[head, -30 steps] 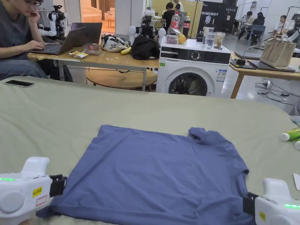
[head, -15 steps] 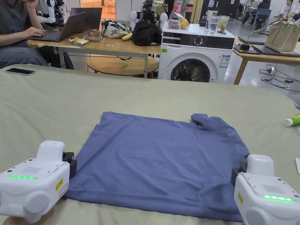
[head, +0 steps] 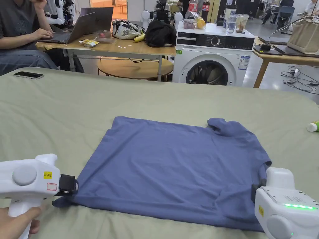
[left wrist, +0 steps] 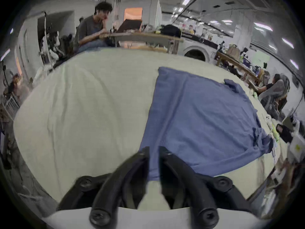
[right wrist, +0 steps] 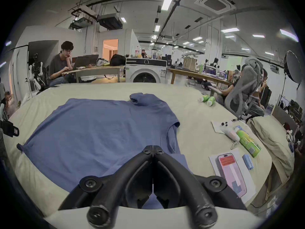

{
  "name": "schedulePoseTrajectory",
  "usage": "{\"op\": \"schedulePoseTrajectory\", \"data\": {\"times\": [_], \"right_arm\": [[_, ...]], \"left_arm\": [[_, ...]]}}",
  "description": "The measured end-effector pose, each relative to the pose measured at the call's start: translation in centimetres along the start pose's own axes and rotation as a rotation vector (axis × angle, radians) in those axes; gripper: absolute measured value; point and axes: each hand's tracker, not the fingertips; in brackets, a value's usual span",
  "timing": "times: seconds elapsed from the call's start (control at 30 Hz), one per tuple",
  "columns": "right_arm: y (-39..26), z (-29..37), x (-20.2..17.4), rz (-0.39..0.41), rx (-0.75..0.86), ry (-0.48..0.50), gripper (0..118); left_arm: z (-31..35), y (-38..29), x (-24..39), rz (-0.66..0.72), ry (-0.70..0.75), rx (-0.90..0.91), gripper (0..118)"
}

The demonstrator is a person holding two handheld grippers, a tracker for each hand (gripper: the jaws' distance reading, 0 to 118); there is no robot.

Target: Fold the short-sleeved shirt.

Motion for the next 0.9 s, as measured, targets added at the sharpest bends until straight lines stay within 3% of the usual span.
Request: {"op": "schedulePoseTrajectory", "data": {"times": [0.07,0.1,0.37,0.4,0.47,0.5,0.53,0.57,0.63,0.7,0.77,0.83,0.9], "right_arm": [[-0.1,-0.1,0.2,-0.001,-0.022,0.004,0],[-0.2,-0.1,0.3,0.0,-0.031,0.005,0],[0.1,-0.3,3.1,-0.034,-0.199,-0.001,0],[0.0,-0.3,3.5,-0.028,-0.205,-0.009,0],[-0.5,-0.8,4.2,-0.001,-0.255,-0.025,0],[-0.9,-1.2,4.5,0.005,-0.262,-0.029,6],[-1.4,-1.7,4.9,0.007,-0.292,-0.018,30],[-2.1,-2.3,5.0,0.003,-0.335,0.001,43],[-3.6,-3.9,5.3,-0.016,-0.437,0.044,50],[-5.1,-4.9,5.3,-0.032,-0.47,0.089,50],[-5.3,-4.0,4.9,0.014,-0.367,0.043,49],[-4.9,-3.5,4.8,-0.024,-0.372,0.103,40],[-4.3,-3.2,5.0,-0.011,-0.374,0.082,39]], "left_arm": [[-1.5,-0.6,0.1,0.005,0.061,-0.09,47],[-2.3,-1.0,0.3,-0.006,0.105,-0.126,55],[-1.0,-2.9,3.5,-0.14,0.101,-0.038,55],[-1.0,-3.1,3.9,-0.15,0.096,-0.041,50],[-1.1,-3.0,3.6,-0.171,0.106,-0.027,27],[-0.9,-3.2,3.5,-0.166,0.099,-0.024,15],[-0.7,-3.2,3.3,-0.157,0.089,-0.014,5],[-0.5,-3.3,3.0,-0.134,0.075,0.002,2],[-0.2,-3.5,2.5,-0.118,0.059,0.008,1],[0.0,-3.8,2.6,-0.111,0.052,0.02,0],[0.2,-3.9,2.4,-0.127,0.054,0.042,0],[0.7,-3.9,2.3,-0.126,0.049,0.067,0],[0.9,-3.3,1.6,-0.118,0.038,0.093,0]]}}
